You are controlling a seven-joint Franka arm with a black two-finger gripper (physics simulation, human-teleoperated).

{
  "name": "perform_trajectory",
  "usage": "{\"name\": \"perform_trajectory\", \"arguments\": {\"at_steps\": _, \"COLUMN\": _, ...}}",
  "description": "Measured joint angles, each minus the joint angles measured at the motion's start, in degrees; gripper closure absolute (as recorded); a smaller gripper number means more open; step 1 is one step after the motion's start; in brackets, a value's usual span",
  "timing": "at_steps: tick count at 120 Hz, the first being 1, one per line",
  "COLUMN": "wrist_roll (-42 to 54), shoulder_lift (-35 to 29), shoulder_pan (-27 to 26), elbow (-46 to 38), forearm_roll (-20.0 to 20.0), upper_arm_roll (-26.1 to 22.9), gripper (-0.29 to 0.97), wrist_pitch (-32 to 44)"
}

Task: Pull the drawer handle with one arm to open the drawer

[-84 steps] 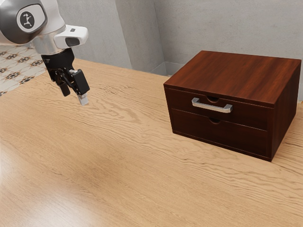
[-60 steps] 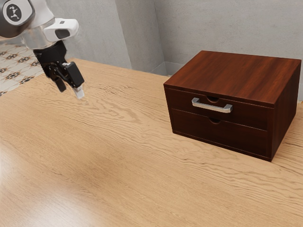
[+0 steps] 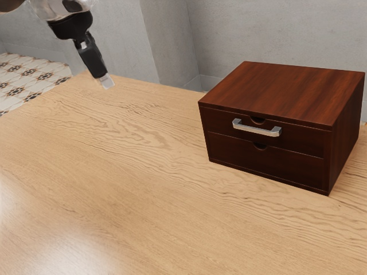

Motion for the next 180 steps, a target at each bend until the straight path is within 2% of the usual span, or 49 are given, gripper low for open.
{"name": "perform_trajectory", "arguments": {"at_steps": 6, "wrist_roll": 3.5, "shoulder_lift": -0.7, "shoulder_pan": -3.1, "elbow": -4.5, "forearm_roll": -0.5, "upper_arm_roll": -0.6, "gripper": 0.01, "wrist_pitch": 4.0}}
{"name": "perform_trajectory", "arguments": {"at_steps": 11, "wrist_roll": 6.9, "shoulder_lift": -1.0, "shoulder_pan": -4.9, "elbow": -7.8, "forearm_roll": -2.5, "upper_arm_roll": -0.9, "gripper": 0.02, "wrist_pitch": 7.6}}
{"name": "perform_trajectory", "arguments": {"at_steps": 23, "wrist_roll": 14.7, "shoulder_lift": -0.3, "shoulder_pan": -7.0, "elbow": -12.1, "forearm_roll": -5.6, "upper_arm_roll": -1.4, "gripper": 0.02, "wrist_pitch": 15.2}}
{"name": "perform_trajectory", "arguments": {"at_steps": 47, "wrist_roll": 26.9, "shoulder_lift": 6.3, "shoulder_pan": 1.1, "elbow": -12.9, "forearm_roll": -7.1, "upper_arm_roll": -3.8, "gripper": 0.06, "wrist_pitch": 27.0}}
{"name": "perform_trajectory", "arguments": {"at_steps": 60, "wrist_roll": 32.4, "shoulder_lift": 7.0, "shoulder_pan": 1.0, "elbow": -14.5, "forearm_roll": -6.7, "upper_arm_roll": -5.9, "gripper": 0.11, "wrist_pitch": 31.4}}
{"name": "perform_trajectory", "arguments": {"at_steps": 82, "wrist_roll": 39.0, "shoulder_lift": 4.5, "shoulder_pan": 0.6, "elbow": -16.6, "forearm_roll": -6.9, "upper_arm_roll": -8.5, "gripper": 0.14, "wrist_pitch": 35.5}}
{"name": "perform_trajectory", "arguments": {"at_steps": 109, "wrist_roll": 39.3, "shoulder_lift": 5.4, "shoulder_pan": -2.1, "elbow": -16.8, "forearm_roll": -1.2, "upper_arm_roll": -8.7, "gripper": 0.15, "wrist_pitch": 37.3}}
{"name": "perform_trajectory", "arguments": {"at_steps": 138, "wrist_roll": 35.5, "shoulder_lift": 8.6, "shoulder_pan": -2.8, "elbow": -16.4, "forearm_roll": 2.2, "upper_arm_roll": -6.5, "gripper": 0.17, "wrist_pitch": 37.6}}
{"name": "perform_trajectory", "arguments": {"at_steps": 180, "wrist_roll": 31.9, "shoulder_lift": 12.5, "shoulder_pan": -4.3, "elbow": -15.0, "forearm_roll": 3.6, "upper_arm_roll": -6.4, "gripper": 0.30, "wrist_pitch": 40.3}}
